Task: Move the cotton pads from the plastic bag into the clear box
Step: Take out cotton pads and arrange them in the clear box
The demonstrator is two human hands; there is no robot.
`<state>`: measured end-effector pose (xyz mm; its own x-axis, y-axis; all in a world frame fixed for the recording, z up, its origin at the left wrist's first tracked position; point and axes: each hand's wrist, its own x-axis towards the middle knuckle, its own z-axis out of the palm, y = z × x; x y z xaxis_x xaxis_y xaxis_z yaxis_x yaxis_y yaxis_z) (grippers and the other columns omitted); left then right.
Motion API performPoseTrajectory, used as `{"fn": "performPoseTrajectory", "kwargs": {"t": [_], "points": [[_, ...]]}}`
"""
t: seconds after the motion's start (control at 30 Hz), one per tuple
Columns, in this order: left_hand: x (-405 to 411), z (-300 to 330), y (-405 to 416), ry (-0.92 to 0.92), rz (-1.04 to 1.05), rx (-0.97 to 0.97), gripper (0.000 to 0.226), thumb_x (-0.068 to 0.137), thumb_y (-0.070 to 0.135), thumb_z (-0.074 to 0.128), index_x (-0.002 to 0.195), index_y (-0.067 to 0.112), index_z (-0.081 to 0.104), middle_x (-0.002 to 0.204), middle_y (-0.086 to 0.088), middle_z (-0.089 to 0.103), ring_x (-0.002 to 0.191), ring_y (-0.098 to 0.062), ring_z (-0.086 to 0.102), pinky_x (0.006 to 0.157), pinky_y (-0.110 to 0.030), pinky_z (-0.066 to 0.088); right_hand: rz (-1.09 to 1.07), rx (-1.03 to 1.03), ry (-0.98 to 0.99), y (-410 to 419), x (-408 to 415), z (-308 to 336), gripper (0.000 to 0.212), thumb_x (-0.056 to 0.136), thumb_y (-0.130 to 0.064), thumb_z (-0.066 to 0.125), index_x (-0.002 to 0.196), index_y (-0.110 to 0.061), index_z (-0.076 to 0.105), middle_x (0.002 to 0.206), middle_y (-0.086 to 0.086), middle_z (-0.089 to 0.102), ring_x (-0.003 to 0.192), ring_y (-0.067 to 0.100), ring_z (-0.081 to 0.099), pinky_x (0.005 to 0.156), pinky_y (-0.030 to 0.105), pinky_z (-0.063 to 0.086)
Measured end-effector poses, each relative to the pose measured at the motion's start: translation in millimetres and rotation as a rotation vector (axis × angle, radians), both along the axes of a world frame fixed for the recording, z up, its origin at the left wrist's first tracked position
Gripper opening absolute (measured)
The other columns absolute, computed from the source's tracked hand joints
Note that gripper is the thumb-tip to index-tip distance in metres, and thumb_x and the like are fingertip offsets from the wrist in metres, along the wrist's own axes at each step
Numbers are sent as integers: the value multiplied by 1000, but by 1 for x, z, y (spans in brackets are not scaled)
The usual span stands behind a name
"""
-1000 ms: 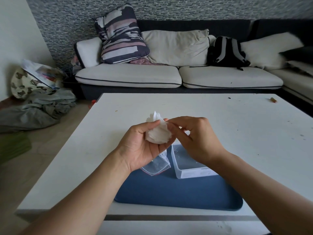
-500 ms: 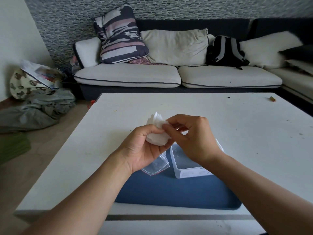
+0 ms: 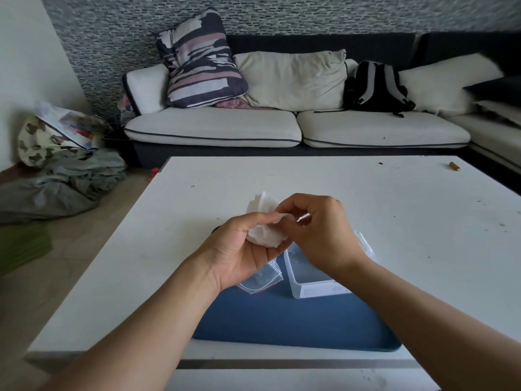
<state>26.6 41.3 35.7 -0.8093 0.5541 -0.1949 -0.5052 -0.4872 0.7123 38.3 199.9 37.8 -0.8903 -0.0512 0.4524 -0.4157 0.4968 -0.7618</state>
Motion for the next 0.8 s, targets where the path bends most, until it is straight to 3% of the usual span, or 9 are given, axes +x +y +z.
{"fn": "performPoseTrajectory", "kwargs": {"t": [0.07, 0.17, 0.27, 0.33, 0.47, 0.57, 0.7, 0.8], "points": [[1, 0, 0, 9, 1, -2, 27, 81, 4, 65, 107, -2, 71, 110, -17, 71, 92, -20, 72, 79, -29, 61, 2, -18, -9, 0, 0, 0, 12, 87, -9, 71, 78, -16, 73, 70, -7, 70, 63, 9, 64, 61, 29, 55], [-1, 0, -1, -31, 25, 30, 45, 75, -2, 56, 119, -3, 63, 106, -20, 69, 88, -24, 72, 76, -31, 62, -5, -90, -16, 1, -2, 3, 13, 89, -16, 73, 77, -16, 69, 67, -8, 67, 63, 7, 63, 59, 23, 51], [0, 2, 0, -59, 27, 55, 52, 73, -1, 49, 124, -3, 57, 100, -23, 69, 88, -28, 70, 75, -31, 62, -90, -171, 12, 4, -4, 5, 15, 90, -18, 71, 77, -14, 66, 66, -6, 66, 66, 19, 65, 62, 37, 57], [1, 3, 2, -76, 30, 66, 53, 73, 0, 48, 125, -2, 55, 100, -23, 70, 91, -28, 69, 79, -32, 60, -144, -214, 47, 5, -4, 7, 15, 91, -19, 71, 78, -13, 64, 68, -5, 65, 65, 17, 65, 60, 38, 58], [1, 2, 3, -119, 48, 163, 56, 78, -2, 54, 134, 1, 53, 114, -24, 67, 97, -30, 67, 85, -38, 60, -213, -115, 254, 6, 3, 13, 14, 88, -17, 75, 77, -14, 68, 71, -8, 68, 65, 6, 64, 57, 17, 49], [2, 5, 5, -67, 34, 179, 39, 88, 16, 62, 124, 3, 59, 114, -20, 68, 102, -29, 67, 90, -41, 58, -133, 87, 381, 4, 5, 7, 5, 83, -11, 77, 81, -12, 74, 76, -4, 69, 67, 9, 60, 60, 22, 50], [5, 10, 7, -53, 35, 180, 35, 94, 30, 56, 96, 1, 74, 94, -17, 73, 84, -28, 75, 75, -35, 63, -72, 194, 461, 1, 2, -2, 5, 78, -11, 73, 83, -9, 73, 80, -1, 70, 67, 20, 60, 58, 39, 53], [6, 11, 6, -69, 47, 191, 37, 97, 31, 52, 98, -1, 70, 92, -17, 73, 81, -29, 76, 74, -34, 63, -59, 220, 496, 1, 1, -3, 7, 78, -13, 72, 82, -8, 73, 80, 1, 70, 68, 22, 61, 56, 41, 53]]}}
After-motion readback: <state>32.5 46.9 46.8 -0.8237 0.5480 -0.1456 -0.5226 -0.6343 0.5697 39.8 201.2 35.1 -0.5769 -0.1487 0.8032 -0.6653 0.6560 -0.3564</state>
